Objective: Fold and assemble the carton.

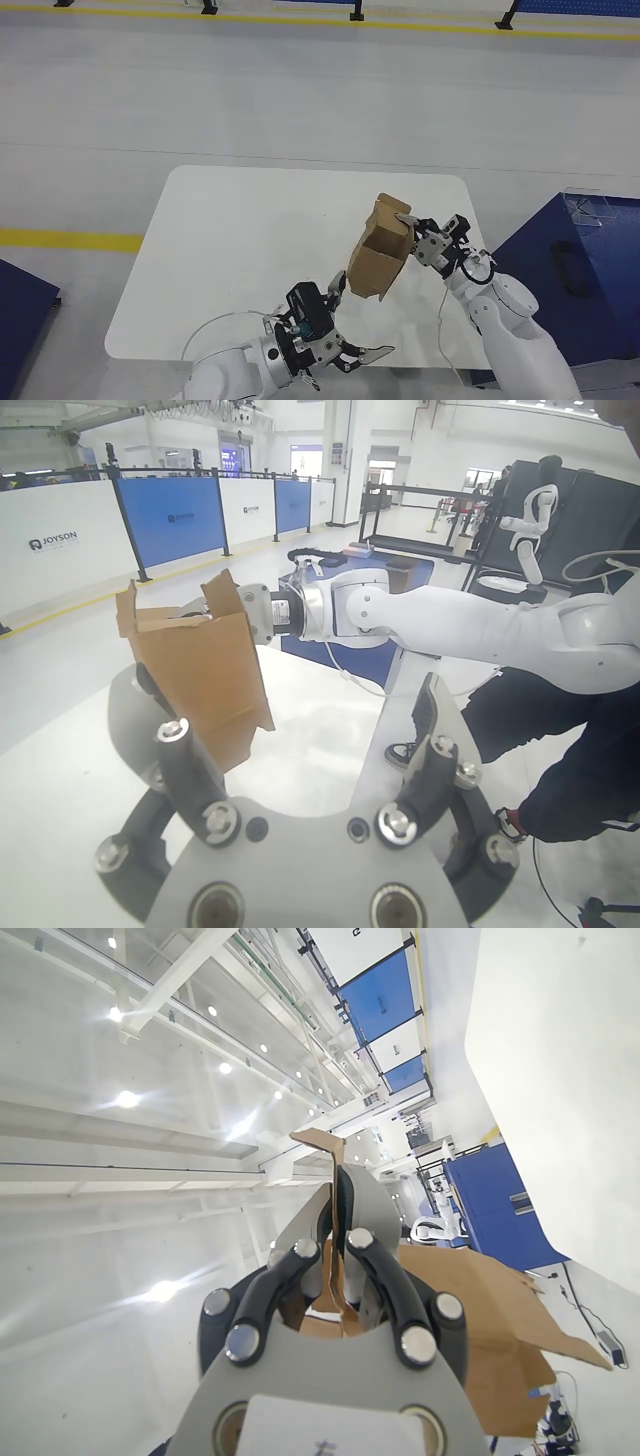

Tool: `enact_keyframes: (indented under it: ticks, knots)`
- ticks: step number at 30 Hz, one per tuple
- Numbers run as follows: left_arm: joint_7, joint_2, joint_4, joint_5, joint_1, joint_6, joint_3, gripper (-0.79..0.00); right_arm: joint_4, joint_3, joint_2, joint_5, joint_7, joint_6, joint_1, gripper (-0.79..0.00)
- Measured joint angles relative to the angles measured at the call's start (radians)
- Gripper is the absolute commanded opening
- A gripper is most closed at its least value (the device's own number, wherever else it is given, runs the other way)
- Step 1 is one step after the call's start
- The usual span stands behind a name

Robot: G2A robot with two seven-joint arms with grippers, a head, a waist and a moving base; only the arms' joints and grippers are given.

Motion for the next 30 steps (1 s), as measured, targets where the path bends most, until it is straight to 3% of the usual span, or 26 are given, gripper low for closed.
enact_keyframes:
  ticks: [7,14,20,23,30]
  knots:
    - [-0.007,0.000,0.002,0.024,0.000,0.024,-0.013,0.000,-0.010,-0.018,-0.004,0.029,-0.009,0.024,-0.010,-0.785]
    - [0.129,0.002,-0.049,0.430,0.095,0.340,-0.020,0.000,0.051,0.007,-0.019,0.411,-0.096,0.292,0.037,-0.785]
    - [0.219,0.000,-0.036,0.651,0.139,0.479,-0.008,0.000,0.121,0.012,-0.026,0.674,-0.239,0.496,0.083,-0.785]
    - [0.193,-0.007,-0.022,0.770,0.138,0.548,0.021,0.000,0.139,-0.005,-0.030,0.749,-0.285,0.537,0.096,-0.785]
    - [0.162,-0.029,0.008,0.914,0.102,0.608,0.090,0.000,0.122,-0.029,-0.034,0.799,-0.344,0.552,0.096,-0.785]
